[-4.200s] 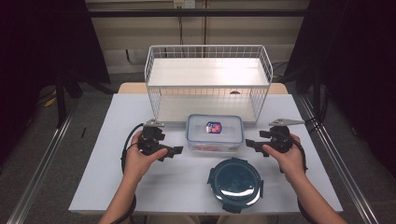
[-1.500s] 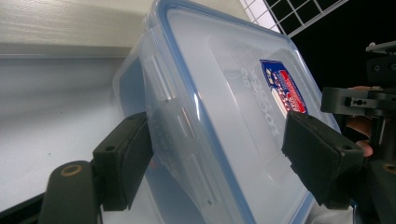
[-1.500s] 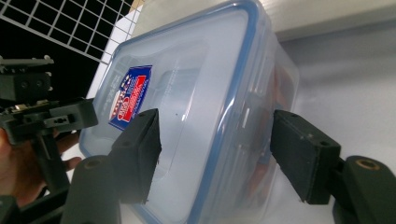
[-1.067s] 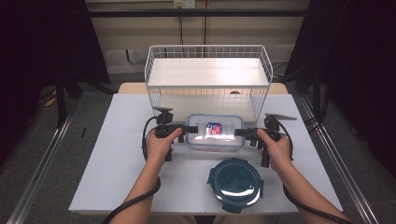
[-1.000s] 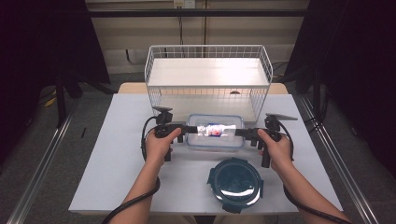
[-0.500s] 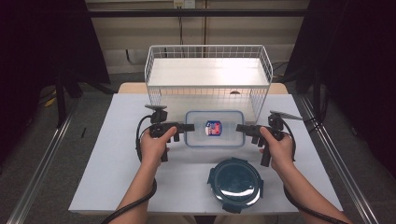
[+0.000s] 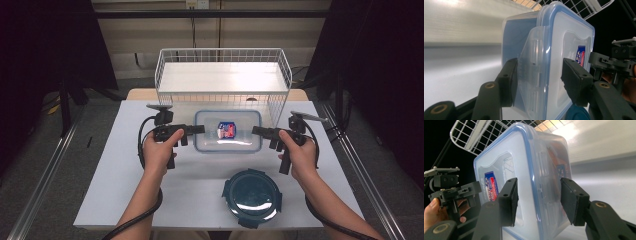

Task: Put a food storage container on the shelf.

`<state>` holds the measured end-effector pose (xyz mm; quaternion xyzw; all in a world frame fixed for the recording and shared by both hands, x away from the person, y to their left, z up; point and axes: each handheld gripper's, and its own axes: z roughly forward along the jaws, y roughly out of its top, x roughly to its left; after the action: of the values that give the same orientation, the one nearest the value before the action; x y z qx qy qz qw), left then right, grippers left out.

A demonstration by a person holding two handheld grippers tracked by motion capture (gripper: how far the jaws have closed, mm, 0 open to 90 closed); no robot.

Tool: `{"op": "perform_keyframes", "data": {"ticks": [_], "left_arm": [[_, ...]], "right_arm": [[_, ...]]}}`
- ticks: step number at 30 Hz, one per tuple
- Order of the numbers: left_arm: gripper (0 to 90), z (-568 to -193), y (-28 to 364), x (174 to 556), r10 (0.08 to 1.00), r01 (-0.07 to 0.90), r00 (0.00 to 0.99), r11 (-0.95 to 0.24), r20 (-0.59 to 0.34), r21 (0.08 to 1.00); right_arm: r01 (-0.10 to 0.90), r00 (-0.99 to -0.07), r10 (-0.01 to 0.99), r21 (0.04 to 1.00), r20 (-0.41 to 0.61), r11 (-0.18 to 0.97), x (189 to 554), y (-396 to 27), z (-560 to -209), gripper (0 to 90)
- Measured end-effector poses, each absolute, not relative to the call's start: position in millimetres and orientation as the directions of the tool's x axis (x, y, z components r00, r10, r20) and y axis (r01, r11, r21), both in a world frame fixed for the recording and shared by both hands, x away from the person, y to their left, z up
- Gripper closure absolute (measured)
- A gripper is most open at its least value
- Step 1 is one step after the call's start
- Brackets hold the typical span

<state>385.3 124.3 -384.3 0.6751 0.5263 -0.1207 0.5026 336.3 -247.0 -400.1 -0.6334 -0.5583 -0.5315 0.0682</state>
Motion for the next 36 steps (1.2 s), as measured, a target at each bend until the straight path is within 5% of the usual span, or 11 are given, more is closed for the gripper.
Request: {"op": "perform_keyframes", "data": {"ticks": [36], "left_arm": [[48.9, -286.3, 130.2, 406.4, 0.590, 0.785, 0.451, 0.095, -0.670, 0.612]], "right_arm": [[0.692, -0.251, 0.652, 0.604, 0.716, -0.396, 356.6, -236.3, -304.9, 48.3]]}}
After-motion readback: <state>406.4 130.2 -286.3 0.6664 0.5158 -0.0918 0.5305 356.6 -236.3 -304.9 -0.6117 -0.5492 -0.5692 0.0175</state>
